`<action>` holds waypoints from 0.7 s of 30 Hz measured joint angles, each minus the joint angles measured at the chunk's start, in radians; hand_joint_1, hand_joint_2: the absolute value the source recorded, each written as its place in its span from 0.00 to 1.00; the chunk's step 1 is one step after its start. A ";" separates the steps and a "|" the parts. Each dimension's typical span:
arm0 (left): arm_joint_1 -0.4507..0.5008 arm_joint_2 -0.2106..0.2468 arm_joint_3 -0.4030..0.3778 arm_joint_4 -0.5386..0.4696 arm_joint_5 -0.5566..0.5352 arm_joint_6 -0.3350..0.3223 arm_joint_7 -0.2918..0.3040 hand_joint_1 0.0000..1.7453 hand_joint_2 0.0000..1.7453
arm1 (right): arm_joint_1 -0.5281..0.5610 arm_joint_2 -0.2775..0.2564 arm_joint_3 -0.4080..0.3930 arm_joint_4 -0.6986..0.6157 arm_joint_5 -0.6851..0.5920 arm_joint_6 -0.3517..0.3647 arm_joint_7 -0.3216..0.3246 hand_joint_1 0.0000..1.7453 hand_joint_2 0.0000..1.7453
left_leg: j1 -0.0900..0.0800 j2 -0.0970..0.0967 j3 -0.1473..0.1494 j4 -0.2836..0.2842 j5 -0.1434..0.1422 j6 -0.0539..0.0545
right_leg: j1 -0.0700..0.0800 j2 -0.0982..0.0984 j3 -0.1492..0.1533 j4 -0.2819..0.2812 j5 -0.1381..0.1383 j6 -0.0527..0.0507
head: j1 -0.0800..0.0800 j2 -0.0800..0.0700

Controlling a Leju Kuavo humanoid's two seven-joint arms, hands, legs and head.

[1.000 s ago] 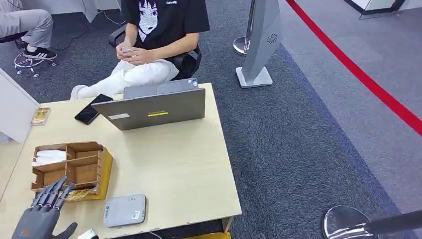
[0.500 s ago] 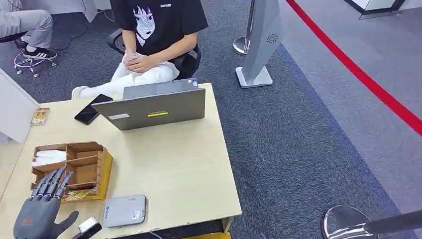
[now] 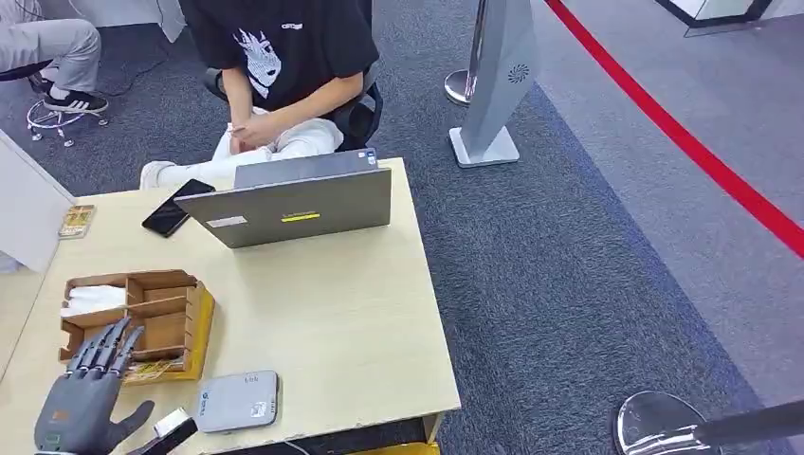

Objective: Pass the card to the sensor for recognition and then transmit it.

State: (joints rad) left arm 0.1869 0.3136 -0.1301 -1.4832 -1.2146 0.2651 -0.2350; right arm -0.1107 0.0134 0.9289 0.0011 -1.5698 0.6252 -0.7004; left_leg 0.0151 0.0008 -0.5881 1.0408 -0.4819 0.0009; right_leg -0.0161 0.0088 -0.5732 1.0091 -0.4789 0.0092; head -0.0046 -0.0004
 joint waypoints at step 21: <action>-0.027 -0.013 0.010 0.041 -0.015 -0.013 -0.001 1.00 1.00 | 0.000 0.001 0.001 0.000 0.000 0.003 0.000 0.00 1.00 | 0.000 0.000 0.000 0.000 0.000 0.000 | 0.000 0.000 0.000 0.000 0.000 0.000 | 0.000 0.000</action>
State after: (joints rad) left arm 0.1595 0.3006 -0.1198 -1.4420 -1.2299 0.2522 -0.2358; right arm -0.1107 0.0145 0.9300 0.0011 -1.5698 0.6279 -0.7004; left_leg 0.0151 0.0008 -0.5881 1.0408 -0.4819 0.0009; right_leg -0.0161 0.0088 -0.5733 1.0091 -0.4789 0.0092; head -0.0046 -0.0004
